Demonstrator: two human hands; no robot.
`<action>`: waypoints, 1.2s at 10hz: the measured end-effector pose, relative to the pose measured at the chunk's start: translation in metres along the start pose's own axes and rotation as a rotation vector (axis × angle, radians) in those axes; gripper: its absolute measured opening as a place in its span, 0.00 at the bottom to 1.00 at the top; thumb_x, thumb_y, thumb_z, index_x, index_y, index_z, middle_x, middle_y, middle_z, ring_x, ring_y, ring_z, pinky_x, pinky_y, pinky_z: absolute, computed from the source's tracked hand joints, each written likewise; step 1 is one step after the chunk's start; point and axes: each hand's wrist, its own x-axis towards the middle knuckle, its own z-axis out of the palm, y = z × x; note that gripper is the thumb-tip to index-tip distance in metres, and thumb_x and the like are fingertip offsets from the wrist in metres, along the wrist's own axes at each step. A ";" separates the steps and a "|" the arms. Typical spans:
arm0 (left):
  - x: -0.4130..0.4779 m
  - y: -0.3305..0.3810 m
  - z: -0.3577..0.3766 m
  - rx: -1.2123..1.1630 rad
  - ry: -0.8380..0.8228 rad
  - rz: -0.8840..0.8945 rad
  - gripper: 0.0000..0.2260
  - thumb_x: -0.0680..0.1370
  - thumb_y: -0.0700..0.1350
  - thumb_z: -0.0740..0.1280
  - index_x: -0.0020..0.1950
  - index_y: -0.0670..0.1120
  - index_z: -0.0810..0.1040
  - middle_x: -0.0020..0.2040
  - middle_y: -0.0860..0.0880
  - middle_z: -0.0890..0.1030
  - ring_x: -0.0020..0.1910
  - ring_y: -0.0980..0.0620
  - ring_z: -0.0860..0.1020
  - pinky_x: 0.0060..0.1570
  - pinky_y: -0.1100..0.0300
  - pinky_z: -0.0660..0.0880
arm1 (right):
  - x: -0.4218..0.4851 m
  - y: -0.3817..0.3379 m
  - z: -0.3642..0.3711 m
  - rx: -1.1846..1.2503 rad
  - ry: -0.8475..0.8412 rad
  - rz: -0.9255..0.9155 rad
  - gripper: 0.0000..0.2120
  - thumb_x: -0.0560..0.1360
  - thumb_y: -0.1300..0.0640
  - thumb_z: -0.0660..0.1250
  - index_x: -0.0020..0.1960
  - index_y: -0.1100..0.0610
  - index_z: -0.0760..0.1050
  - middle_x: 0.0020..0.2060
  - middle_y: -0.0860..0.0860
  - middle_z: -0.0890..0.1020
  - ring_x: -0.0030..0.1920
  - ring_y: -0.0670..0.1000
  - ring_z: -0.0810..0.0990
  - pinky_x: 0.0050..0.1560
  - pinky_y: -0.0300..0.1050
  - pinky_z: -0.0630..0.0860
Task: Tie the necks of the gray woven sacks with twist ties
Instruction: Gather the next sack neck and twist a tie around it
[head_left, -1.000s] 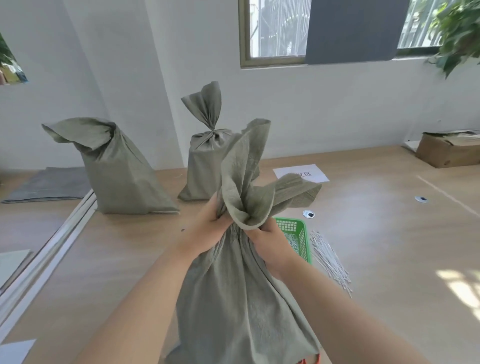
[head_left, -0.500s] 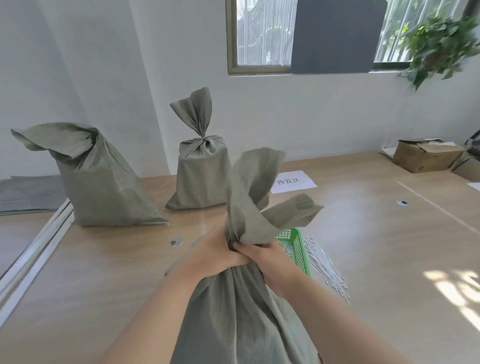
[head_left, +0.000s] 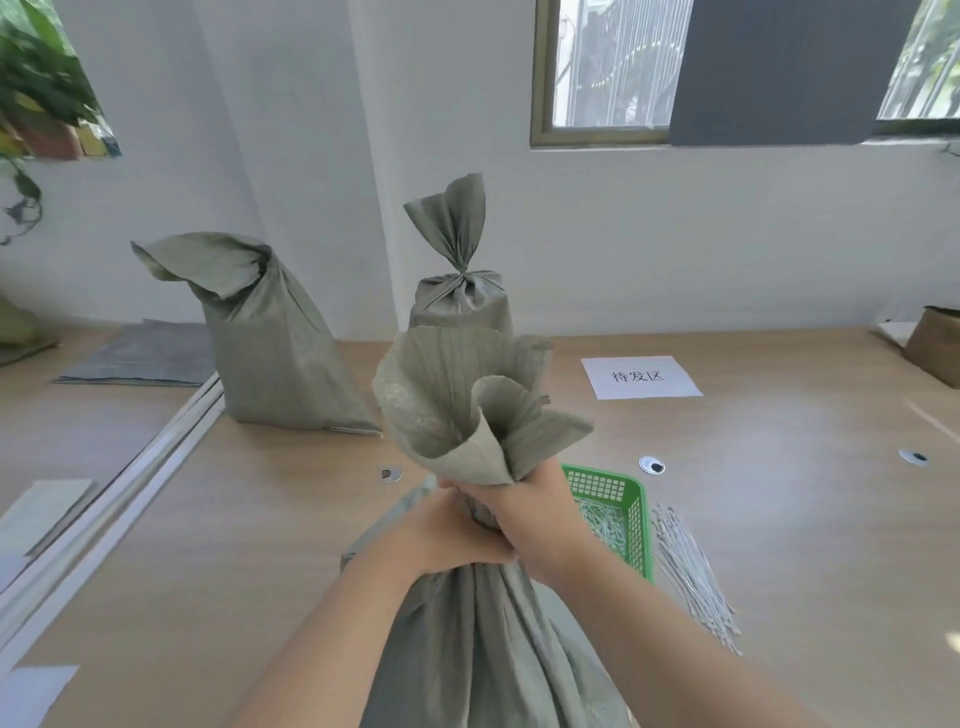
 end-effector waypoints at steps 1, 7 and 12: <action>-0.005 0.004 0.002 -0.025 0.029 -0.003 0.30 0.68 0.48 0.79 0.67 0.49 0.72 0.60 0.52 0.77 0.60 0.50 0.78 0.49 0.66 0.71 | 0.006 0.004 0.001 0.165 -0.016 0.092 0.08 0.72 0.67 0.74 0.39 0.57 0.78 0.31 0.52 0.80 0.38 0.53 0.80 0.47 0.48 0.80; -0.003 -0.002 0.000 -0.153 -0.043 0.085 0.05 0.77 0.45 0.70 0.42 0.46 0.82 0.38 0.54 0.86 0.43 0.65 0.81 0.44 0.75 0.71 | 0.031 0.004 -0.006 -0.010 -0.120 0.187 0.09 0.71 0.59 0.76 0.38 0.56 0.76 0.30 0.53 0.77 0.36 0.50 0.80 0.46 0.51 0.81; 0.051 0.010 0.012 -0.039 -0.048 0.043 0.25 0.78 0.55 0.68 0.23 0.50 0.69 0.23 0.54 0.70 0.23 0.59 0.68 0.32 0.65 0.67 | 0.039 0.079 -0.157 -0.026 -0.058 0.307 0.26 0.68 0.50 0.75 0.65 0.51 0.76 0.59 0.56 0.82 0.56 0.52 0.82 0.53 0.47 0.77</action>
